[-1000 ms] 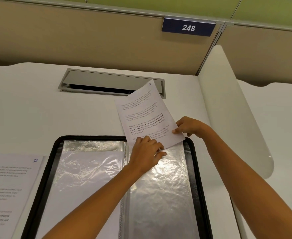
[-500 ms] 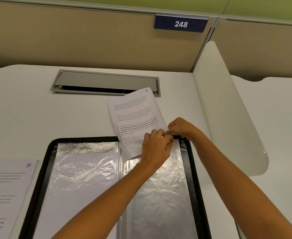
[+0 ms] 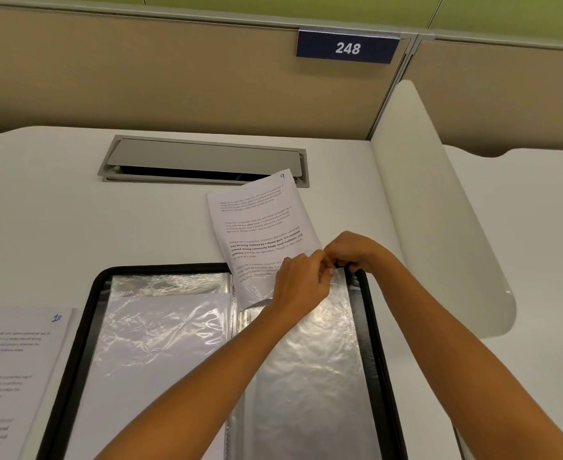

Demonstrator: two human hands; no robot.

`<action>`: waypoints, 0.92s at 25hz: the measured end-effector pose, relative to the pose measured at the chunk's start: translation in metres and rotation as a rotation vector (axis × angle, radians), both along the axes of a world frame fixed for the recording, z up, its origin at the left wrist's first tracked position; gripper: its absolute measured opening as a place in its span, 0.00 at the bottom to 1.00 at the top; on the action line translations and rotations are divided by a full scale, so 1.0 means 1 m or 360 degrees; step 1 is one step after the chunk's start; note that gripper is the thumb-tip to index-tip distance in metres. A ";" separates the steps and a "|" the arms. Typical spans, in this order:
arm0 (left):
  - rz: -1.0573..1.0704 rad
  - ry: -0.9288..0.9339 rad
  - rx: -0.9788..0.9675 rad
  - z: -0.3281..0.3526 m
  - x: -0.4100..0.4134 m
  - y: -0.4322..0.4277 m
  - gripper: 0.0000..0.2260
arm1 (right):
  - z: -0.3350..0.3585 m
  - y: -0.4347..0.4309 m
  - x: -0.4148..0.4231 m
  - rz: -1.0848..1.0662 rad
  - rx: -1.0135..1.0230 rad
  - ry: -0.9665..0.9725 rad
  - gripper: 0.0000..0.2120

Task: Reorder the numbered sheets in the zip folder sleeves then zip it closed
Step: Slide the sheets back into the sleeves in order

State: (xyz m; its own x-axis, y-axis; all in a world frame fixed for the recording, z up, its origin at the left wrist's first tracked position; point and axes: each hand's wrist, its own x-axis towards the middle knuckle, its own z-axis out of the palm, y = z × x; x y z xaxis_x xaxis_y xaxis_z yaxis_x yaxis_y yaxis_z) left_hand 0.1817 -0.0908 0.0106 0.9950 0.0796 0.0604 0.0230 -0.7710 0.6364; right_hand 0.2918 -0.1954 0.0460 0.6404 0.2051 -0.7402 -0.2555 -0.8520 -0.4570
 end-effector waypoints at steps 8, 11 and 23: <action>0.0000 0.0008 -0.0157 -0.005 0.010 0.009 0.04 | 0.009 -0.021 0.013 0.0392 -0.0132 0.0181 0.05; 0.0039 -0.0010 -0.0106 -0.006 0.013 0.013 0.07 | 0.012 -0.026 0.017 0.0488 -0.0138 0.0197 0.06; 0.0915 0.0773 -0.0717 -0.007 0.063 0.145 0.30 | -0.005 -0.035 0.022 0.0445 -0.0041 0.0174 0.07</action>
State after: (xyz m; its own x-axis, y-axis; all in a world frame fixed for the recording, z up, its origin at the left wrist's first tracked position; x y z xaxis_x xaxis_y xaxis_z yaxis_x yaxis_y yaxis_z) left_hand 0.2444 0.0542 0.0031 0.7009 0.4910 -0.5174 0.6783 -0.2345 0.6963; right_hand 0.3135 -0.2303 0.0408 0.4779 0.3424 -0.8090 -0.0559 -0.9072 -0.4169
